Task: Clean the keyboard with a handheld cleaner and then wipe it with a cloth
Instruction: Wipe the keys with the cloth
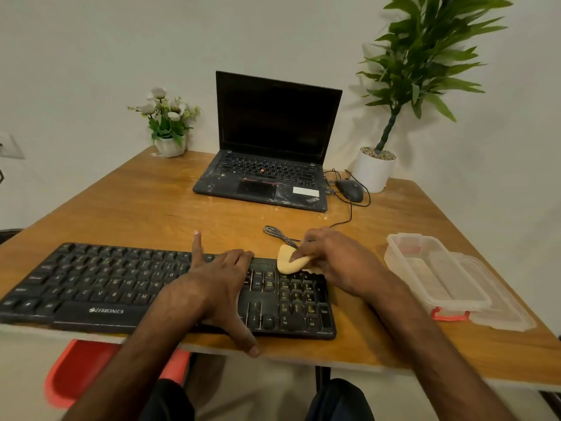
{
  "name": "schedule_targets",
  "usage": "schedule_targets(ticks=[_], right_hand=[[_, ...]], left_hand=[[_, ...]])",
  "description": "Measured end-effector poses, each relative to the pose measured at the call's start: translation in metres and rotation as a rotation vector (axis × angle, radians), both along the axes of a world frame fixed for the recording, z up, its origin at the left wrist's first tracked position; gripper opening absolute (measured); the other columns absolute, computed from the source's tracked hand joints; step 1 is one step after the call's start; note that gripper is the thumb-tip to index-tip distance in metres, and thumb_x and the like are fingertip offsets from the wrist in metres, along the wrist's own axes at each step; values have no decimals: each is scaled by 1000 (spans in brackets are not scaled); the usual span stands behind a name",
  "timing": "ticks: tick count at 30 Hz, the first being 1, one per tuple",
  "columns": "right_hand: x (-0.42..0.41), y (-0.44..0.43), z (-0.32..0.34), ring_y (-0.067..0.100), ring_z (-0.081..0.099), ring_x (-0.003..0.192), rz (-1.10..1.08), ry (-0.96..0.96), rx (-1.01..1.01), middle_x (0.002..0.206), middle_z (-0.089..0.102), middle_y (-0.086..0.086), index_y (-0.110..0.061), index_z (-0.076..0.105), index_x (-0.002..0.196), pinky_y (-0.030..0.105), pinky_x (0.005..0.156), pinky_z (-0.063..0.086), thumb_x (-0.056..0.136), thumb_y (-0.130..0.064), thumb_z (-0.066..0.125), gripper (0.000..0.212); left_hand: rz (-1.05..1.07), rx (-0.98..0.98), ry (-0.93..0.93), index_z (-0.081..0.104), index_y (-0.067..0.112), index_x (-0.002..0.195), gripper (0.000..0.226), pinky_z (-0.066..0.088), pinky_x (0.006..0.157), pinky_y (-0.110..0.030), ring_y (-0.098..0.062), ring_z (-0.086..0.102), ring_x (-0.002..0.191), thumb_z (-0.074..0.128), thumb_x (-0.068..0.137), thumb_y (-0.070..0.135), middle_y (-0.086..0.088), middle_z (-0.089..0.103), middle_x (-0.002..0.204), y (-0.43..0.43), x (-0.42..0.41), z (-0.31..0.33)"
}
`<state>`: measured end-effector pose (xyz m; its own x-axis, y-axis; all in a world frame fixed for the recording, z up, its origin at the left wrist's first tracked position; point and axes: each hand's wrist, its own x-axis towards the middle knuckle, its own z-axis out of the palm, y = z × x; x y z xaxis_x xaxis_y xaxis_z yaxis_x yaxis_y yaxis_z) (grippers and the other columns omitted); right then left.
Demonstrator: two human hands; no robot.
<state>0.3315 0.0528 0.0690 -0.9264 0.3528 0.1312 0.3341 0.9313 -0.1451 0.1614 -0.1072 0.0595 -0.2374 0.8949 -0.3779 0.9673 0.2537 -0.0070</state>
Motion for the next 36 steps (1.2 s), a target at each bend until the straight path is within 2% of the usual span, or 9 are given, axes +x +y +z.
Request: schedule_targets(ticks=[2, 6, 10, 14, 17, 22, 26, 29, 36], right_hand=[[4, 1, 6, 9, 45, 110, -49, -18, 79, 117, 55, -11, -34, 63, 123, 27, 88, 41, 93, -21, 64, 33], [-5, -1, 9, 13, 45, 113, -140, 179, 212, 127, 52, -7, -39, 57, 131, 32, 92, 43, 93, -22, 64, 42], [-18, -20, -10, 12, 42, 111, 72, 3, 149, 125, 51, -7, -38, 58, 131, 26, 86, 34, 95, -16, 60, 42], [-21, 0, -11, 13, 43, 110, -75, -21, 163, 118, 51, -5, -34, 55, 135, 26, 86, 39, 95, -20, 59, 43], [-19, 2, -4, 13, 44, 109, -157, 120, 125, 116, 51, -5, -34, 58, 133, 25, 80, 36, 95, -26, 58, 39], [-19, -21, -7, 10, 40, 105, 67, -13, 185, 119, 49, -7, -40, 58, 129, 25, 80, 31, 95, -20, 60, 40], [-22, -3, 1, 14, 41, 109, -38, -96, 244, 122, 50, -3, -37, 54, 135, 27, 84, 34, 95, -27, 59, 42], [-19, 3, 9, 12, 42, 107, -108, 9, 237, 122, 49, -4, -40, 55, 134, 24, 80, 36, 93, -27, 62, 43], [-6, -13, -8, 9, 38, 104, -8, -40, 167, 118, 47, -8, -43, 53, 134, 24, 78, 29, 94, -18, 59, 48]], left_hand=[[-5, -12, 10, -16, 14, 158, 155, -35, 99, -69, -20, -5, 155, 72, 53, 86, -2, -6, 169, 1, 1, 1], [10, -48, 47, -16, 13, 157, 155, -34, 100, -70, -22, -4, 155, 73, 53, 84, -4, -5, 169, 5, 4, 4], [20, -64, 78, -12, 13, 158, 154, -33, 100, -70, -24, -1, 155, 75, 52, 83, -5, 0, 168, 7, 7, 6], [33, -57, 77, -12, 13, 158, 155, -36, 96, -69, -24, 1, 155, 76, 51, 83, -5, 2, 168, 6, 9, 5], [30, -62, 83, -11, 12, 158, 153, -35, 97, -69, -24, 1, 155, 76, 53, 82, -5, 3, 168, 6, 10, 7], [33, -91, 109, -14, 10, 157, 156, -31, 100, -73, -25, -2, 155, 75, 52, 83, -7, -1, 168, 8, 11, 7], [44, -97, 106, -17, 11, 157, 157, -30, 100, -74, -25, -4, 155, 75, 52, 83, -7, -4, 168, 7, 11, 7], [49, -101, 106, -17, 12, 157, 157, -30, 100, -74, -25, -4, 155, 76, 52, 82, -7, -4, 168, 8, 11, 7], [48, -96, 112, -13, 11, 158, 155, -28, 101, -75, -26, 0, 155, 77, 52, 81, -7, 1, 168, 9, 12, 9]])
